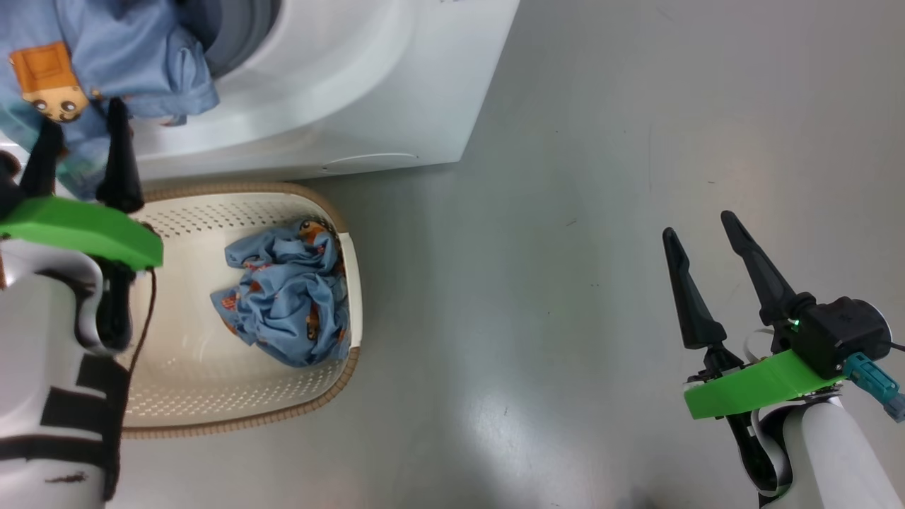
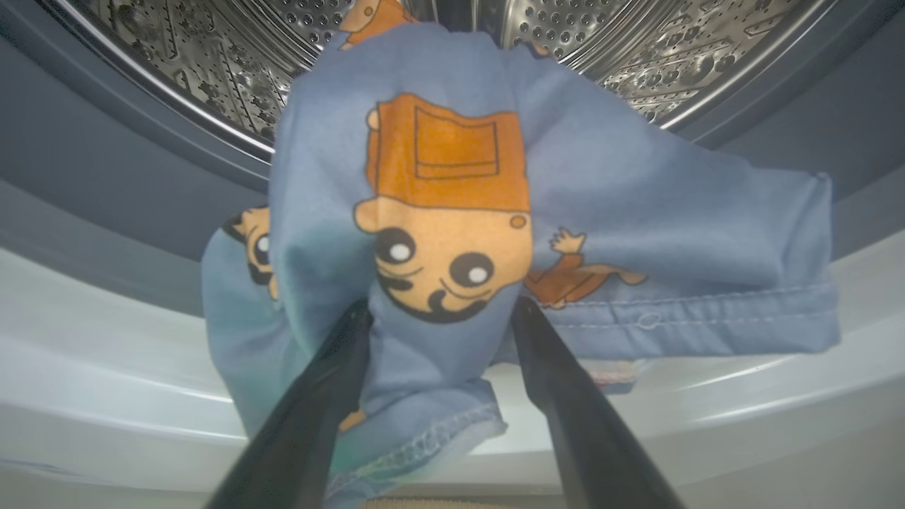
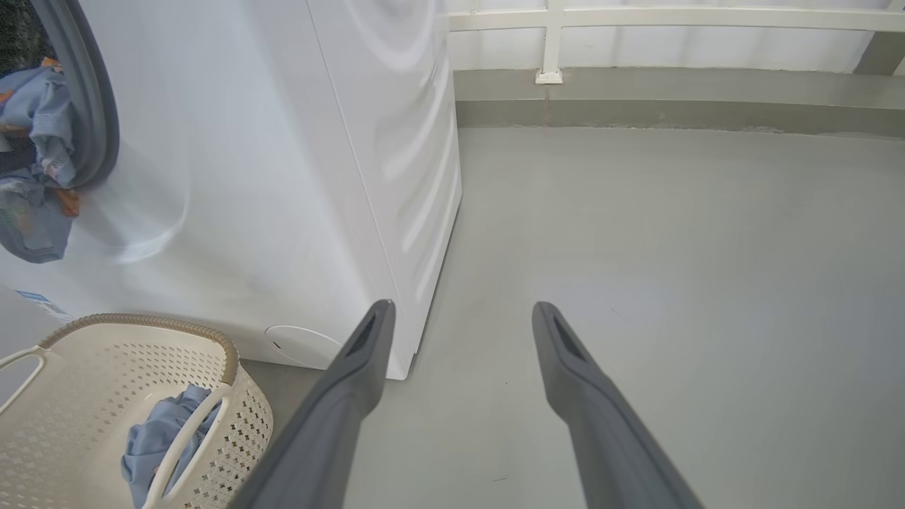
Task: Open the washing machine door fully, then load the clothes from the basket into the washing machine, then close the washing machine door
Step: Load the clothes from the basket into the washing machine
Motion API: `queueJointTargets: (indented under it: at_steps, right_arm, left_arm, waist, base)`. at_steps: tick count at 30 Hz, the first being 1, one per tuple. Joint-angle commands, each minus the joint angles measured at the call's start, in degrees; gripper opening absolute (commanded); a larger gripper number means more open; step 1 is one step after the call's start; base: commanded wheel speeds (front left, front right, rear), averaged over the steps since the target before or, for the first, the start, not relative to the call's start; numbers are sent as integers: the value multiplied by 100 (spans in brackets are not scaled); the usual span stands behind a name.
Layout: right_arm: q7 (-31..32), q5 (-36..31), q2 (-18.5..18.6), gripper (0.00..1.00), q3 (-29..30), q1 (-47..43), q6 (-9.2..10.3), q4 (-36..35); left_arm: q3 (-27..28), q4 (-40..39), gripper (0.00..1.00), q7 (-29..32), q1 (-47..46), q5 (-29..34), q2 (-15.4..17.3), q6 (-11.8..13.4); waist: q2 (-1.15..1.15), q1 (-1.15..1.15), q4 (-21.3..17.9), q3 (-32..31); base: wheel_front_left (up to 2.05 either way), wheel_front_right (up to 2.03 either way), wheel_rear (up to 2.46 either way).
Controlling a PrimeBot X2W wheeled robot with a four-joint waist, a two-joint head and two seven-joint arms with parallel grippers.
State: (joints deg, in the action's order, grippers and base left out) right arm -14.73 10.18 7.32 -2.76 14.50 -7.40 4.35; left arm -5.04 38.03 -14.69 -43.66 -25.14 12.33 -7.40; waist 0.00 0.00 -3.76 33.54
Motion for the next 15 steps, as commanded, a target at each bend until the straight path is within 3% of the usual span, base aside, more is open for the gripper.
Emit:
queueJointTargets:
  at_steps: [1, 6, 7, 8, 9, 15]
  right_arm:
    - [-27, -16, -14, 100, -129, 32, -9, -138]
    - [-27, -16, -31, 100, -142, 64, -9, -135]
    - [-27, -16, -35, 100, -146, 72, -9, -137]
    - [-27, -17, -38, 100, -150, 81, -9, -140]
    - [-27, -16, -42, 100, -151, 88, -9, -141]
    - [-27, -14, -56, 100, -120, 84, -9, -159]
  left_arm:
    - [89, 2, 100, -30, -191, -64, 307, -9]
    - [-64, 237, 97, -30, -464, -169, 393, -9]
    - [-100, 283, 63, -30, -514, -191, 411, -9]
    - [-120, 317, 40, -30, -557, -230, 421, -9]
    - [-140, 349, 0, -30, -589, -279, 427, -9]
    - [-307, 277, 0, -30, -667, -599, 458, -9]
  waist:
    - [0, 0, -35, 26]
    - [0, 0, -90, 47]
    - [0, 0, -102, 52]
    - [0, 0, -113, 55]
    - [0, 0, -123, 56]
    - [0, 0, -145, 60]
  base:
    - [0, 0, 0]
    - [0, 0, 0]
    - [0, 0, 0]
    - [0, 0, 0]
    - [0, 0, 0]
    - [0, 0, 0]
